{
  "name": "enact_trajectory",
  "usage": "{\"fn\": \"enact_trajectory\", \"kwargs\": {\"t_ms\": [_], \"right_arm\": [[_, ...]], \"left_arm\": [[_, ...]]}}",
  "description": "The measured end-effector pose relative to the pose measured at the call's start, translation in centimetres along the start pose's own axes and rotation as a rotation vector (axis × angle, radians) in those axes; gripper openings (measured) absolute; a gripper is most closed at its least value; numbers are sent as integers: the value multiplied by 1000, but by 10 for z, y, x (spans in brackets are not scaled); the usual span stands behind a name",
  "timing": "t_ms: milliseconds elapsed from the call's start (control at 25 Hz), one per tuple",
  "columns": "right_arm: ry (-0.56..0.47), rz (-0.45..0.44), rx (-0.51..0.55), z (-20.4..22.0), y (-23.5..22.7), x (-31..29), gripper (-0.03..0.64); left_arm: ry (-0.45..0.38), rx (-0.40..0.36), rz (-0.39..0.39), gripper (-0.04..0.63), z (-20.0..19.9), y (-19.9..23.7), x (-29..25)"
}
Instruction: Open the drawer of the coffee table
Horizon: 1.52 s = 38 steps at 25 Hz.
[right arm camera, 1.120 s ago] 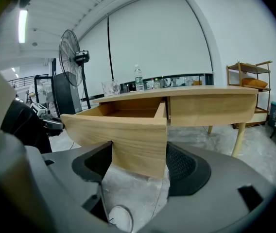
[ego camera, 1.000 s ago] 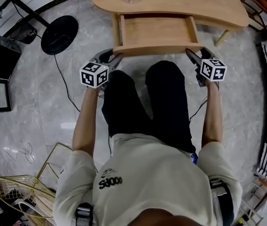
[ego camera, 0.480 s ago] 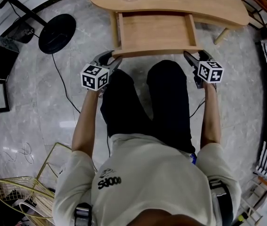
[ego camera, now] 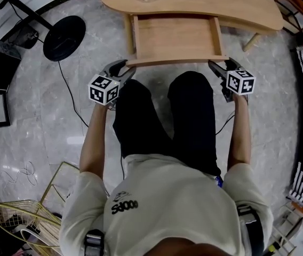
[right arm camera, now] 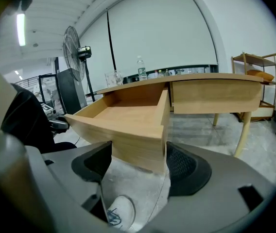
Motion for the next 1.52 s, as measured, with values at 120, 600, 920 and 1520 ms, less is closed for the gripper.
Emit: {"fn": "enact_trajectory", "kwargs": {"t_ms": [120,600,920,1520], "right_arm": [[4,-28,28,-7,-12,11,310],[-104,-14,89,-60,-81,45,308],[-316,199,84,-133,-89,19,20],[-352,-16,264,-362,-50,-1,6]], "left_arm": [[23,-25,-18,193,2,9,10],[-95,-20,-218,89,-39,64,57],[-226,-81,-400,18,-133,71,36],[-210,-119,-458,18,-331,43,38]]}}
Point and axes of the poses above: the fingertips, and each gripper's own axes: x backward along the fingers, y to its left, z out of its underside, the point moved 10 cm from there along x, backward along the fingers, and after that the axes turned 4 degrees about x, right-handed, at the moved point
